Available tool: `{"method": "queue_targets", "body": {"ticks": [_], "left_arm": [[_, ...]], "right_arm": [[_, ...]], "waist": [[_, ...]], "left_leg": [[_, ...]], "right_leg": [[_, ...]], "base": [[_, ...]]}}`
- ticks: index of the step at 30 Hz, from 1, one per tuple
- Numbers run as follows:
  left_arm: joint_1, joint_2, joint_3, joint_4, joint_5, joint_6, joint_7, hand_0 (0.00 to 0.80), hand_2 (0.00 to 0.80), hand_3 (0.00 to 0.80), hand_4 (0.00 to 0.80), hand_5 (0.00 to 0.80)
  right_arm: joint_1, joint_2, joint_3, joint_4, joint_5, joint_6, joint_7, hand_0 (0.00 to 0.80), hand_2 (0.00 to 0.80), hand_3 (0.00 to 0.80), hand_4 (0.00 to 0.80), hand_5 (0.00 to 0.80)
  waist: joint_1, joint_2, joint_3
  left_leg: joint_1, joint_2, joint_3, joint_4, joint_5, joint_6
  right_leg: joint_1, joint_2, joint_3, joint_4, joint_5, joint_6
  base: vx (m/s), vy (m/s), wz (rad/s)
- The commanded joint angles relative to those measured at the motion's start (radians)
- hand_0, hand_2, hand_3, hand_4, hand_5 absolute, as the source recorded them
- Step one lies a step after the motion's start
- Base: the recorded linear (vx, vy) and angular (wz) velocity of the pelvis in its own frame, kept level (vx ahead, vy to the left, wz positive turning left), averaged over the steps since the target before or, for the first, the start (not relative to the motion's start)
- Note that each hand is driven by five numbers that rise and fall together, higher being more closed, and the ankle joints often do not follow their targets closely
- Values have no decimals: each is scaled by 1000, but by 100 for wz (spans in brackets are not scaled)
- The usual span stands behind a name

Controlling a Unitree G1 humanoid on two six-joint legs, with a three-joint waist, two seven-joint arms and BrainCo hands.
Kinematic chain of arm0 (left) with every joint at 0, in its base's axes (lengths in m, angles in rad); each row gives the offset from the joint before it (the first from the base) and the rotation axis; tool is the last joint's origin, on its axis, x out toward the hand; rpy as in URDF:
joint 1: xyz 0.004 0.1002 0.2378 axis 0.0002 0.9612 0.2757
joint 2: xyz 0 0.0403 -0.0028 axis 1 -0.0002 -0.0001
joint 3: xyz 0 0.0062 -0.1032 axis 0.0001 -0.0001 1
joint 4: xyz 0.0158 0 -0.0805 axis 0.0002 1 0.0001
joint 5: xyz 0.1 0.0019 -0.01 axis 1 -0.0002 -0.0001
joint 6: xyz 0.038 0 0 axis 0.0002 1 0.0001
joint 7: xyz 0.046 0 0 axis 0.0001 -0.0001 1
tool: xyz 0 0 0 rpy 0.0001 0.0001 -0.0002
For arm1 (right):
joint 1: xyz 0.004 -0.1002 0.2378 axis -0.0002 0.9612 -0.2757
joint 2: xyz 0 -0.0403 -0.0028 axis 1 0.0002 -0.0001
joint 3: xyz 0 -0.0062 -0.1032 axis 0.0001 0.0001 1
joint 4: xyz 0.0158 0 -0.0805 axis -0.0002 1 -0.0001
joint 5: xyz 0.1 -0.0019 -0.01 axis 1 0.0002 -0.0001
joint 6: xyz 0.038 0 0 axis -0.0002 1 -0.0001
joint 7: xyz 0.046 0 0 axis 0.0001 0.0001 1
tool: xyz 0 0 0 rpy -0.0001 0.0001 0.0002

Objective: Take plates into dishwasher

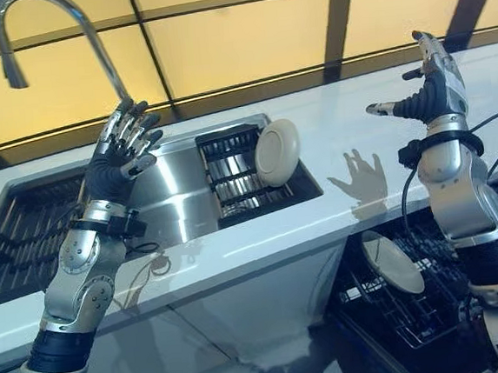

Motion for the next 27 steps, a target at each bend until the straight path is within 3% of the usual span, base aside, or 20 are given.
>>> {"method": "queue_targets", "body": {"ticks": [1, 7, 12, 18, 27], "left_arm": [[-52, 55, -43, 18, -21, -20, -51, 0, 0, 0, 0, 0], [-74, 72, -68, 31, -40, -21, -71, 0, 0, 0, 0, 0], [-147, 84, -107, 71, -38, -61, -70, 0, 0, 0, 0, 0], [-232, 125, -120, 104, -60, -104, -60, 0, 0, 0, 0, 0], [-251, 102, -139, 126, -29, -100, -40, 0, 0, 0, 0, 0]], "right_arm": [[-157, -72, 34, 109, -36, 27, 1, 0, 0, 0, 0, 0], [-284, -86, 141, 358, 149, 80, -15, 0, 0, 0, 0, 0], [-431, -109, 251, 569, 243, 63, -50, 0, 0, 0, 0, 0], [-553, -125, 328, 693, 508, 38, -60, 0, 0, 0, 0, 0], [-579, -91, 398, 789, 451, 28, 38, 0, 0, 0, 0, 0]], "waist": [[35, -68, -63], [72, -78, -45], [90, -79, 3], [96, -70, 83], [100, -69, 99]], "left_leg": [[-33, -23, -39, 6, -57, 26], [-71, -27, -65, 6, -38, 22], [-127, -28, -82, 6, -23, 18], [-182, -22, -85, 6, -5, 10], [-176, -17, -87, 6, -1, 4]], "right_leg": [[-3, -11, -39, 4, -31, 56], [-33, -14, -63, 4, -22, 55], [-83, -11, -64, 4, -12, 53], [-135, -8, -65, 4, 0, 51], [-126, -8, -78, 4, -5, 43]], "base": [[130, -24, 17], [76, -28, 22], [-55, -39, 12], [-106, -32, 8], [8, -13, 4]]}}
